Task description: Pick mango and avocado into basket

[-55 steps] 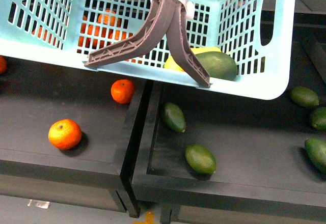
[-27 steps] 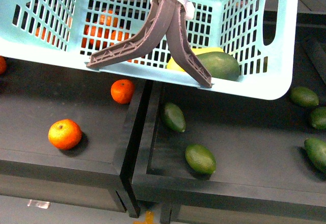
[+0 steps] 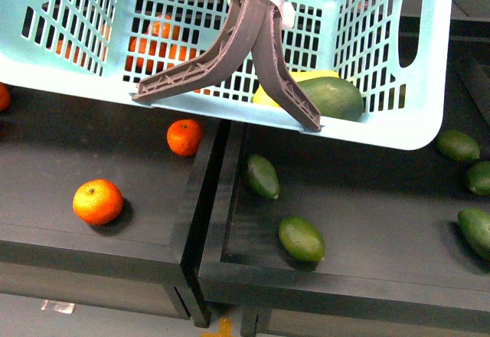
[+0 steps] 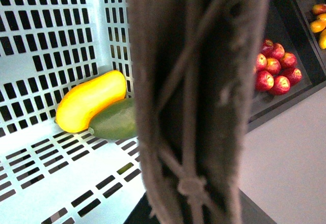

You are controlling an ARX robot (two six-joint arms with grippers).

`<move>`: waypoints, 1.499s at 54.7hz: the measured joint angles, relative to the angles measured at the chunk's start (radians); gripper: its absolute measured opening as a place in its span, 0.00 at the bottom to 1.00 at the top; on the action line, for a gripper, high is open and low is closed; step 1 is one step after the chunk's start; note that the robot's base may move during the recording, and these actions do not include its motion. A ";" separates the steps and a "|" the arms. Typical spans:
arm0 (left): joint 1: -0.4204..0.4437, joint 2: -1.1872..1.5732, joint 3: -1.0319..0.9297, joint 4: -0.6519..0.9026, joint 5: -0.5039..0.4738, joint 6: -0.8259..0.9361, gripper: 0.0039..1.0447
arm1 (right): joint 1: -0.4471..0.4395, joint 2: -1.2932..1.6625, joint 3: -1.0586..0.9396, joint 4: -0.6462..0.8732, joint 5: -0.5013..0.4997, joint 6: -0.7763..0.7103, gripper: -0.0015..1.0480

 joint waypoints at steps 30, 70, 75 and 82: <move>0.000 0.000 0.000 0.000 0.000 0.000 0.06 | 0.000 0.000 0.000 0.000 0.000 -0.002 0.64; 0.000 0.000 -0.002 -0.001 -0.011 0.003 0.06 | 0.000 0.000 0.000 0.001 0.000 -0.002 0.93; 0.005 0.000 -0.002 -0.001 -0.015 0.000 0.06 | 0.000 0.001 0.001 0.001 0.003 -0.002 0.93; 0.002 0.000 -0.002 -0.001 0.000 0.003 0.06 | 0.000 0.000 0.000 0.000 0.000 -0.003 0.93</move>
